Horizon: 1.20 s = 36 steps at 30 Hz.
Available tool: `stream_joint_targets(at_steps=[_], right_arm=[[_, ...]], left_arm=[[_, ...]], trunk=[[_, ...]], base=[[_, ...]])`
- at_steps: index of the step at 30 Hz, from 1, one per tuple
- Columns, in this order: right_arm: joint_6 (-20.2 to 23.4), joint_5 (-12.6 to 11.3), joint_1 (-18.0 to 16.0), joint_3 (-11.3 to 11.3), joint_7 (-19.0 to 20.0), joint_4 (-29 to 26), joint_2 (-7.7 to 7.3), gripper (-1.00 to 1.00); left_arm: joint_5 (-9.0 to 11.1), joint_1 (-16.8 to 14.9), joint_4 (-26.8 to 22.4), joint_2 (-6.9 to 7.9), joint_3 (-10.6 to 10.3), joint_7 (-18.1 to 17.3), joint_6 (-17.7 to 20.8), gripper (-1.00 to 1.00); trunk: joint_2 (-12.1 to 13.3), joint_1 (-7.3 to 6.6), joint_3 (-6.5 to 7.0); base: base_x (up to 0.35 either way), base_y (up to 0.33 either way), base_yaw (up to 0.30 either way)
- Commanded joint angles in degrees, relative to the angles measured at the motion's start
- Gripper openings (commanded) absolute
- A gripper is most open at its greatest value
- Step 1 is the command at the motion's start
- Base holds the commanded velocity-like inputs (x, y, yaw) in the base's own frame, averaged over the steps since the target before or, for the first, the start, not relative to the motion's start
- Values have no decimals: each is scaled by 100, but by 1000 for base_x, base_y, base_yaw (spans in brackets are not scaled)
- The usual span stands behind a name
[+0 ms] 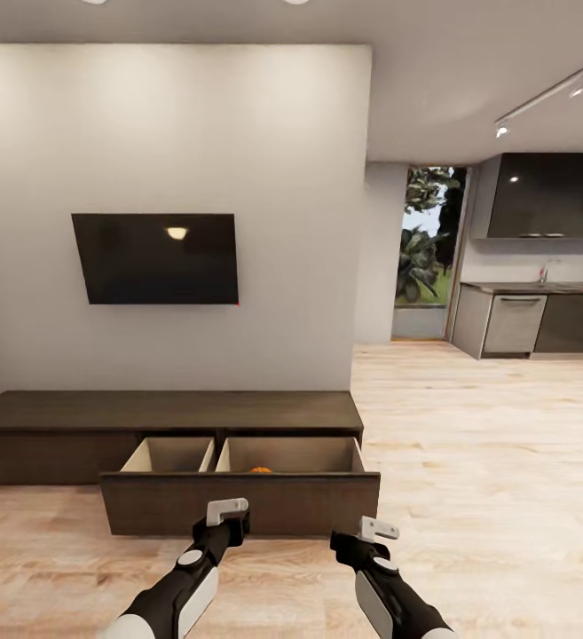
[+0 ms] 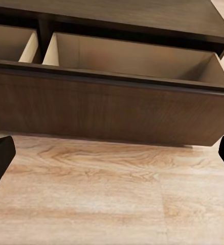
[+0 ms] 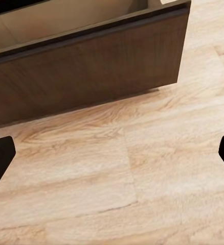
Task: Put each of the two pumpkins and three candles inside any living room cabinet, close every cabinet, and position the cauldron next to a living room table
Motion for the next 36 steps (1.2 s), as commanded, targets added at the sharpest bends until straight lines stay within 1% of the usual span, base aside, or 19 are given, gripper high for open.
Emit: stream_joint_targets(at_steps=[1, 17, 18, 22, 23, 24, 25, 27, 28, 30, 35, 36], right_arm=[[27, -43, -4, 50, -48, -11, -4, 100], [-18, -39, 0, 47, -52, -11, -7, 100], [-71, -41, 0, 48, -52, -11, -7, 100], [-604, -44, -1, 66, -52, 98, -8, 100], [-664, -40, -1, 82, -52, 122, -8, 100], [-712, -25, -2, 119, -52, 141, -8, 100], [-782, 42, -4, 245, -56, 173, -6, 100], [-823, 145, -6, 416, -85, 203, -4, 100], [-849, 243, -7, 564, -108, 211, -2, 100], [-874, 339, -7, 697, -128, 232, -4, 100], [-917, 414, -8, 814, -143, 221, -11, 100], [-927, 424, -8, 831, -145, 213, -11, 100]], left_arm=[[42, -6, 4, 4, -49, 43, -26, 100], [40, -6, -16, 4, -53, 39, -40, 100], [40, -6, -25, 4, -54, 39, -40, 100], [32, -6, -58, 4, -56, 43, -39, 100], [30, -6, -60, 4, -58, 46, -39, 100], [29, -6, -63, 2, -60, 48, -39, 100], [26, -6, -66, -1, -64, 57, -38, 100], [23, -6, -68, -2, -68, 63, -35, 100], [20, -6, -69, -3, -71, 60, -36, 100], [17, -6, -67, -4, -69, 58, -77, 100], [14, -6, -47, -4, -64, 65, -490, 100], [14, -6, -54, -1, -65, 69, -557, 100]], trunk=[[-45, 22, -25], [-687, 374, -312], [-727, 396, -330], [-888, 484, -402], [-928, 506, -420], [-928, 506, -420], [-928, 506, -420], [-928, 506, -420], [-928, 506, -420], [-928, 506, -420], [-928, 506, -420], [-968, 528, -438]], base=[[0, 0, 0], [0, 0, 0], [0, 0, 0], [0, 0, 0], [0, 0, 0], [0, 0, 0], [0, 0, 0], [0, 0, 0], [0, 0, 0], [0, 0, 0], [0, 0, 0], [0, 0, 0]])
